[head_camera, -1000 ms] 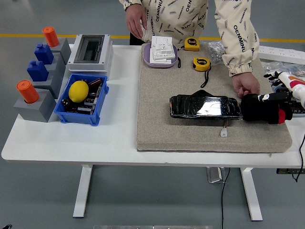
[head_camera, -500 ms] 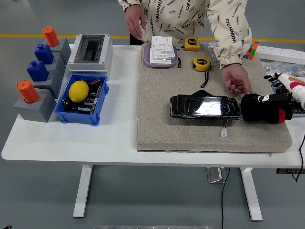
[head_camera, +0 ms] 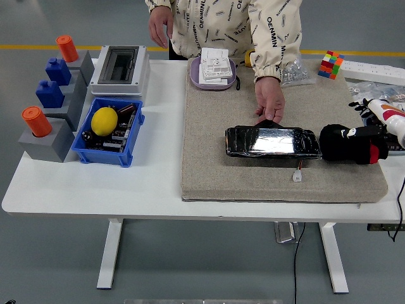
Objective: Pick the rag up,wipe the panel,place it on the desk
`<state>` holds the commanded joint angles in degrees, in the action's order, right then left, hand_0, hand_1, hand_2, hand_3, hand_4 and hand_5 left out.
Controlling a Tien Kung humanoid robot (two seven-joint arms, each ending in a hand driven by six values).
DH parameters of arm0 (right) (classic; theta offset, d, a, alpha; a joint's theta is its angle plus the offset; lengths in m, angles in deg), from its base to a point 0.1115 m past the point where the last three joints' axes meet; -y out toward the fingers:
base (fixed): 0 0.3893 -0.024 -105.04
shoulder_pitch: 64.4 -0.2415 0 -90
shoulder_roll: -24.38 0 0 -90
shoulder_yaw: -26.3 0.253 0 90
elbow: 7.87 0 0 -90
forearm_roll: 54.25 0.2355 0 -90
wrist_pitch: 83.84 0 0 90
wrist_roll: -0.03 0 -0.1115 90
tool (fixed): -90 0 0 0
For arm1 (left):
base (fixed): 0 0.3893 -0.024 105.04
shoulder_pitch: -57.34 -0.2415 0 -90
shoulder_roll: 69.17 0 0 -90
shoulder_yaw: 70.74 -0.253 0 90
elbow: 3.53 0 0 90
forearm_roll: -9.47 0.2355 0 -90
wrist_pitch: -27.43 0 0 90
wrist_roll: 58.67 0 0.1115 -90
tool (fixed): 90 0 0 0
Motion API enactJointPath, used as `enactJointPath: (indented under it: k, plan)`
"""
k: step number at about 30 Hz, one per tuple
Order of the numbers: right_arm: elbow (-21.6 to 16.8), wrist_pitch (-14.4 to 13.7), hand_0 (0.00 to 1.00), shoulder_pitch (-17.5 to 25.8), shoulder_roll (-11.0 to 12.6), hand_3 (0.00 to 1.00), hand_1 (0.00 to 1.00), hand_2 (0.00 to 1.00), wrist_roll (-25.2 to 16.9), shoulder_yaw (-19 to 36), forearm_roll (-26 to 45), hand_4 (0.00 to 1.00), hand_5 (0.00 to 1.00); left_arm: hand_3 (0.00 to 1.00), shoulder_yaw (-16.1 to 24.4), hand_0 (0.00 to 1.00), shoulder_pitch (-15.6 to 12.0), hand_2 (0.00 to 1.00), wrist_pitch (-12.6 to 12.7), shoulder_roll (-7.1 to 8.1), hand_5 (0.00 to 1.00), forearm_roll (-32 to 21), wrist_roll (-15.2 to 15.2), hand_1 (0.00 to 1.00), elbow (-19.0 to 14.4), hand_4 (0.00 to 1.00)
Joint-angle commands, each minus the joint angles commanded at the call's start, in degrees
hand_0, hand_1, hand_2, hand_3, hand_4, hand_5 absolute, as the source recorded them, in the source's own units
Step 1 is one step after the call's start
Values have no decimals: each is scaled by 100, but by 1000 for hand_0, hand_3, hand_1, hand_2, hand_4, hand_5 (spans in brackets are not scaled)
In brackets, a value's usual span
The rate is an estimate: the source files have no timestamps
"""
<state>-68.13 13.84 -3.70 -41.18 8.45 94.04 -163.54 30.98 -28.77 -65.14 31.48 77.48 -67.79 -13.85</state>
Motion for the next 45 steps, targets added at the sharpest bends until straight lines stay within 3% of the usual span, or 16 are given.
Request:
enactJointPath:
  k: [45]
  plan:
    - [-4, 21, 784, -54, -7, 849, 738, 832, 21, 47, -6, 998, 510, 621, 28, 721, 22, 767, 2, -15, 569, -37, 8, 715, 0, 684]
